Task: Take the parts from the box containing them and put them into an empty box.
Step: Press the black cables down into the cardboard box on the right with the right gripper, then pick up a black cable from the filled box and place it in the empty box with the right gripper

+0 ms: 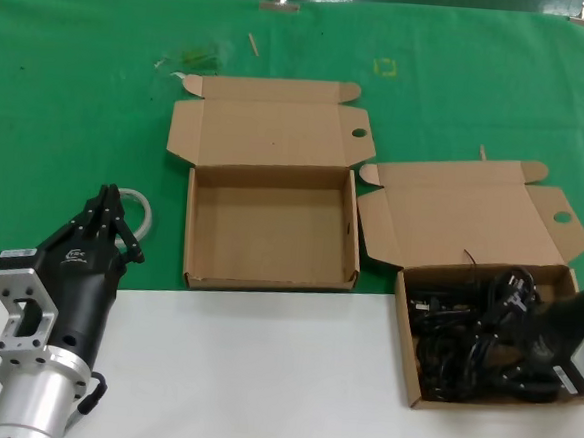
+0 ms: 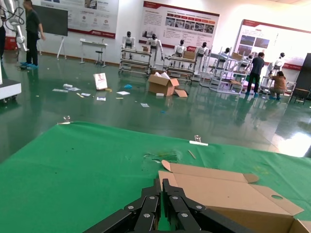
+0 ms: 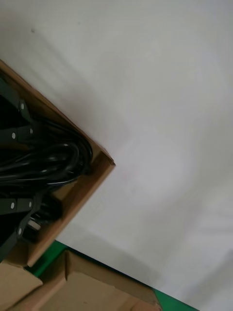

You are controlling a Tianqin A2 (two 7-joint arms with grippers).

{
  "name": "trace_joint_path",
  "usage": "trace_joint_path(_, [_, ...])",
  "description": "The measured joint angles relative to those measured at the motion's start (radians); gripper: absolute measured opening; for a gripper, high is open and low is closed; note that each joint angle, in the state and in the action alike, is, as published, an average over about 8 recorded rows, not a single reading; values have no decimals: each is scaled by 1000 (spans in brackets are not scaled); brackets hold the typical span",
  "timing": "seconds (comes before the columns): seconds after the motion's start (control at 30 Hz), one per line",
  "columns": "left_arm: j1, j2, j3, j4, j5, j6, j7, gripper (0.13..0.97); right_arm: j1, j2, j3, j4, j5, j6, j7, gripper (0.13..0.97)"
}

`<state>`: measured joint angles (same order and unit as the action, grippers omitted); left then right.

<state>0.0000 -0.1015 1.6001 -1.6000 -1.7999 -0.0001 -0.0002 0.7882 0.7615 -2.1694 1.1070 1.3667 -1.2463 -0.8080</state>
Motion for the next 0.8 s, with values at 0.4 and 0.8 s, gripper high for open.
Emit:
trace_joint_path(0.4, [0,0,0,0,0,0,0,156,-7,24,8,61,0,-14,49,266])
trace_joint_path(0.8, [0,0,0,0,0,0,0,156,28,97,20,186,-21,-108,229,200])
